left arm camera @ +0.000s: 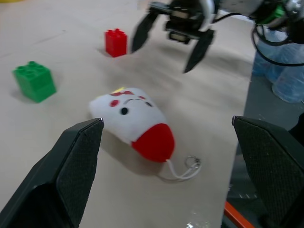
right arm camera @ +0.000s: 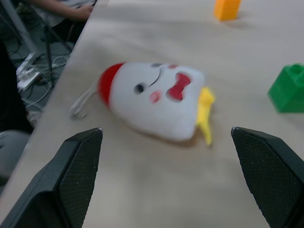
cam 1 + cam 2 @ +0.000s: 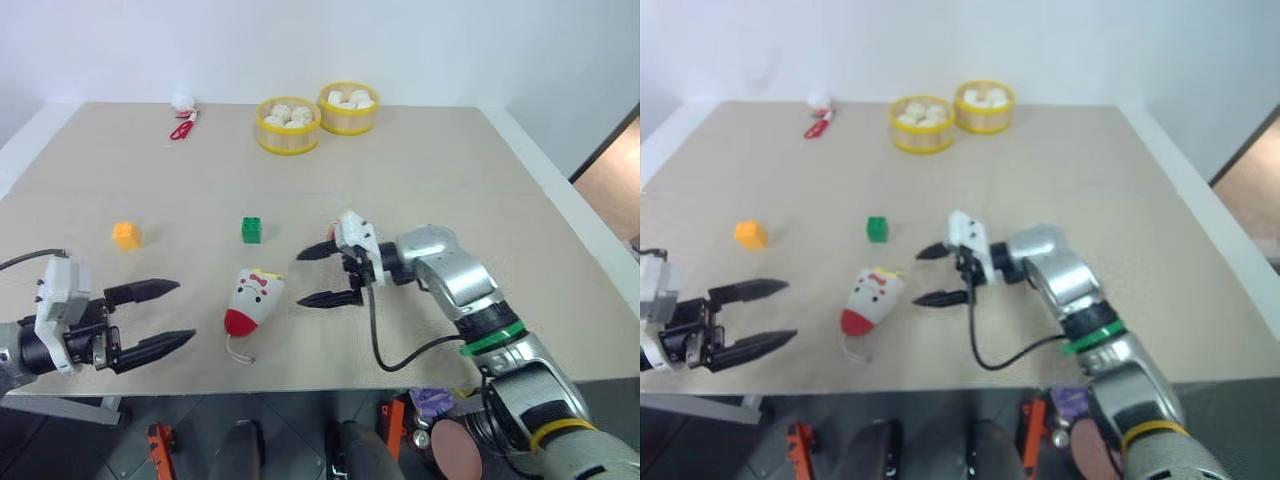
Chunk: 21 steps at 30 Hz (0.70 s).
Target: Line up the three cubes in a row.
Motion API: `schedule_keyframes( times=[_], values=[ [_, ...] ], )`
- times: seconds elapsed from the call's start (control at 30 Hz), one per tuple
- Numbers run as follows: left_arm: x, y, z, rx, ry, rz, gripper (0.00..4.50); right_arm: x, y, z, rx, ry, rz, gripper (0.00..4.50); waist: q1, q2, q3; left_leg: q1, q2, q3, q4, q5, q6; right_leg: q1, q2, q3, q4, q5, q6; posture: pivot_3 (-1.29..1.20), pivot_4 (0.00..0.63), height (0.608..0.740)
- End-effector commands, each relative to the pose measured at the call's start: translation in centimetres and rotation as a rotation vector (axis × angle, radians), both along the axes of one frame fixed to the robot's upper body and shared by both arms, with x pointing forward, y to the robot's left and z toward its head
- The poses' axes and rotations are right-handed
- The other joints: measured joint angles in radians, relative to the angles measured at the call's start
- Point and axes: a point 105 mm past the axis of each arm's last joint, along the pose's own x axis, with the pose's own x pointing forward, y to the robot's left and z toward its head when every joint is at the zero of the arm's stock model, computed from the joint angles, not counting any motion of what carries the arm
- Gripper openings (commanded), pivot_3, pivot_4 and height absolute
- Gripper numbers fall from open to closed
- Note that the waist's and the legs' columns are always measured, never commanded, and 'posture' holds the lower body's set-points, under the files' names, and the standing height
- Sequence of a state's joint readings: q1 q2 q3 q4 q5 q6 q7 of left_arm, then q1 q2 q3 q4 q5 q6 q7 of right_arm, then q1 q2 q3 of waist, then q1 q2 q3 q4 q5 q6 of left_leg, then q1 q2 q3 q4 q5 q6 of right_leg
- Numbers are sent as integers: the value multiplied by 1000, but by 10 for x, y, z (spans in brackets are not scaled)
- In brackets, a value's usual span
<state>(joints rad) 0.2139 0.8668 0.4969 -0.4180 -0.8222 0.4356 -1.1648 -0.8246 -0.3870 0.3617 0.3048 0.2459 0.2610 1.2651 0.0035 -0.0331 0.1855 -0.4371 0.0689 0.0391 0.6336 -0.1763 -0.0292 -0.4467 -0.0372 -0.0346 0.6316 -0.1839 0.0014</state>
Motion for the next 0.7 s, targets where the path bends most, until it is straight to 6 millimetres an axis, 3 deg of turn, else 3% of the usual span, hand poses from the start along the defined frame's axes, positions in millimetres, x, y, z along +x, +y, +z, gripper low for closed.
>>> schedule_keyframes(
  times=[0.03,0.47,0.63,0.7],
  values=[
    [-4,-5,2,15,-33,-9,4468,4,12,2,-14,-54,44,4500,0,0,0,0,0,0,0,0,0,0,1,0,0,0,0,0,150,740],
    [-8,-14,-3,-7,-38,22,4468,3,53,-11,-35,-73,134,4500,0,0,0,1,4,0,0,0,0,-1,4,0,2,-1,-2,0,150,740],
    [-9,-16,-3,-15,-42,32,4468,3,60,-14,-30,-69,138,4500,0,0,0,1,6,0,0,0,0,-1,7,0,4,-1,-4,0,150,740],
    [-9,-16,-3,-16,-45,38,4500,3,60,-15,-21,-68,141,3964,0,0,0,1,7,0,0,0,0,-1,8,0,4,-1,-5,0,150,740]
  ],
)
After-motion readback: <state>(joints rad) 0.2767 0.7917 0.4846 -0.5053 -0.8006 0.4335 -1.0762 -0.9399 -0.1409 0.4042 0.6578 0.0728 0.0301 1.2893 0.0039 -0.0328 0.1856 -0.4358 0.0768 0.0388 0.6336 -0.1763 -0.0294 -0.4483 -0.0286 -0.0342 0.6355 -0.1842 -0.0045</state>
